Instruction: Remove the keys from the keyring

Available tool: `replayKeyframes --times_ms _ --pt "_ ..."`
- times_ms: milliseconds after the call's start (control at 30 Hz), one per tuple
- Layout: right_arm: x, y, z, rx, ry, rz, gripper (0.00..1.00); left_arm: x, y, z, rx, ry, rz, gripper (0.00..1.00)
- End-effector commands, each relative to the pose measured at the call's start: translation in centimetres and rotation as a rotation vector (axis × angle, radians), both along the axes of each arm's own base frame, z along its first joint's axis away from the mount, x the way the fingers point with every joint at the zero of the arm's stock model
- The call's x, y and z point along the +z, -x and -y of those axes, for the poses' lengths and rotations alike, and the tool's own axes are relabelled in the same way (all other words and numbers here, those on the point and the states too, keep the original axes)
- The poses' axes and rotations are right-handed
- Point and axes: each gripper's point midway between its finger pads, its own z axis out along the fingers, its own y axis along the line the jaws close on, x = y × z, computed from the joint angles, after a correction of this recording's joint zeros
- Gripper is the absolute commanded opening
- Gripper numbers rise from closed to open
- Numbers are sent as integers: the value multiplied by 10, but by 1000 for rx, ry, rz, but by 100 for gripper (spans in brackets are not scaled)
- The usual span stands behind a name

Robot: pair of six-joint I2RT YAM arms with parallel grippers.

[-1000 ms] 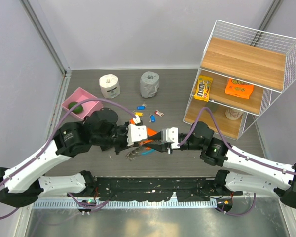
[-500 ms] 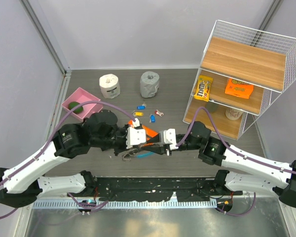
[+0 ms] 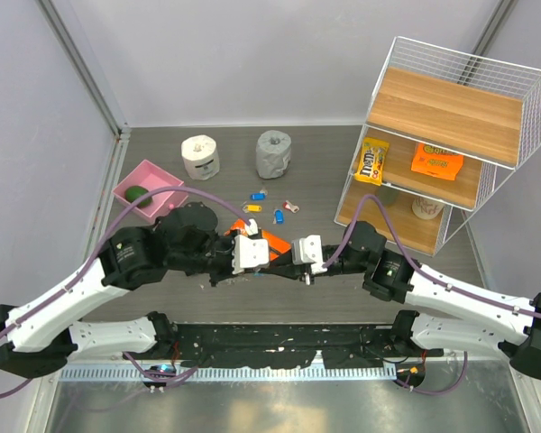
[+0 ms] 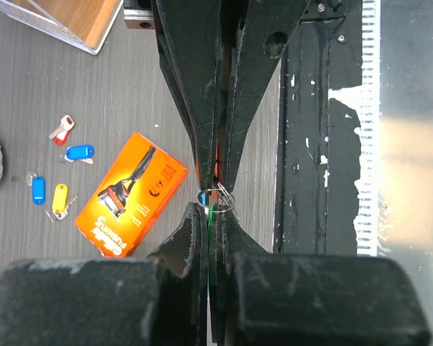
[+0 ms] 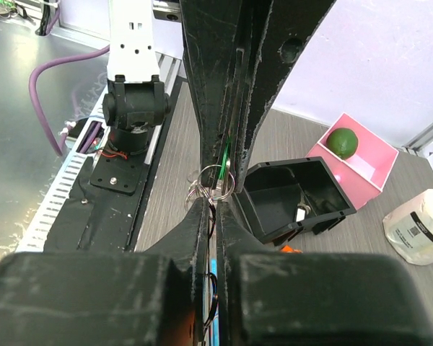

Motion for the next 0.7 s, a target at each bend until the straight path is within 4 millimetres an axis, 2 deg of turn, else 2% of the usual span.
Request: replayKeyframes --times_ms 0,267,667 --pt "25 -1 2 -13 -69 23 5 18 -3 8 -13 79 53 0" --pt "38 -2 17 -79 -171 -11 5 6 -3 6 -3 55 36 0" --pt "53 1 25 -80 -224 -59 5 -9 -3 6 0 31 23 0"
